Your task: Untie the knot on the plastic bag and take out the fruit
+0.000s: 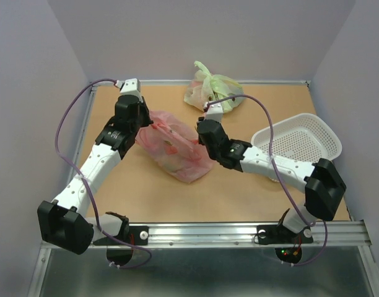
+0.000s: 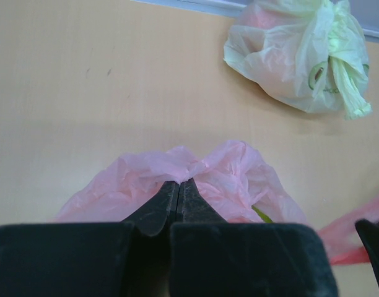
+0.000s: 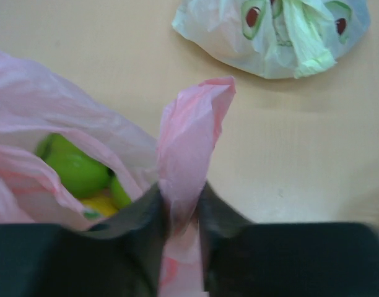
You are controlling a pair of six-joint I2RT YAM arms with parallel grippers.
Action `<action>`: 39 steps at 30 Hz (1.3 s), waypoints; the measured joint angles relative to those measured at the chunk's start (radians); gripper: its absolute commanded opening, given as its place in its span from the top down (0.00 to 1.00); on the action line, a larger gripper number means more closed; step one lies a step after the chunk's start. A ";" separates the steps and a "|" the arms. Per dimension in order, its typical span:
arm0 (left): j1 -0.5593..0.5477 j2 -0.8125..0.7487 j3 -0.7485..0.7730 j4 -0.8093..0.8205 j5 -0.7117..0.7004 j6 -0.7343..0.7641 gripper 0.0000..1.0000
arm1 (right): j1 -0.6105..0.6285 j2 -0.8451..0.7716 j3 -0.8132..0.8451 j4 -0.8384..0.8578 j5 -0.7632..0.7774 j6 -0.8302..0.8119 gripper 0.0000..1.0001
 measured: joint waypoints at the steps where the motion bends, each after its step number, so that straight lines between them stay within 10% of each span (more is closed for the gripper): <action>1: 0.005 0.000 -0.002 0.000 -0.013 -0.006 1.00 | 0.000 -0.008 -0.019 0.000 0.003 0.003 0.92; 7: 0.148 0.027 -0.010 -0.007 -0.021 -0.106 1.00 | 0.000 -0.201 -0.190 -0.017 0.056 0.010 0.99; 12: 0.348 0.125 -0.026 0.038 0.286 -0.253 0.95 | 0.012 -0.351 -0.201 0.109 0.013 -0.065 0.99; 19: 0.459 0.191 -0.084 0.069 0.487 -0.306 0.23 | 0.002 -0.455 -0.305 0.141 -0.144 -0.140 0.99; 22: 0.482 0.126 -0.122 0.079 0.451 -0.304 0.15 | -0.006 -0.483 -0.382 0.144 -0.262 -0.119 0.99; 32: 0.145 -0.449 -0.346 -0.041 0.251 -0.368 0.05 | 0.089 -0.518 -0.549 0.125 -0.504 -0.052 0.99; 39: -0.038 -0.545 -0.455 -0.105 0.163 -0.530 0.05 | 0.154 -0.454 -0.567 0.131 -0.510 -0.026 0.99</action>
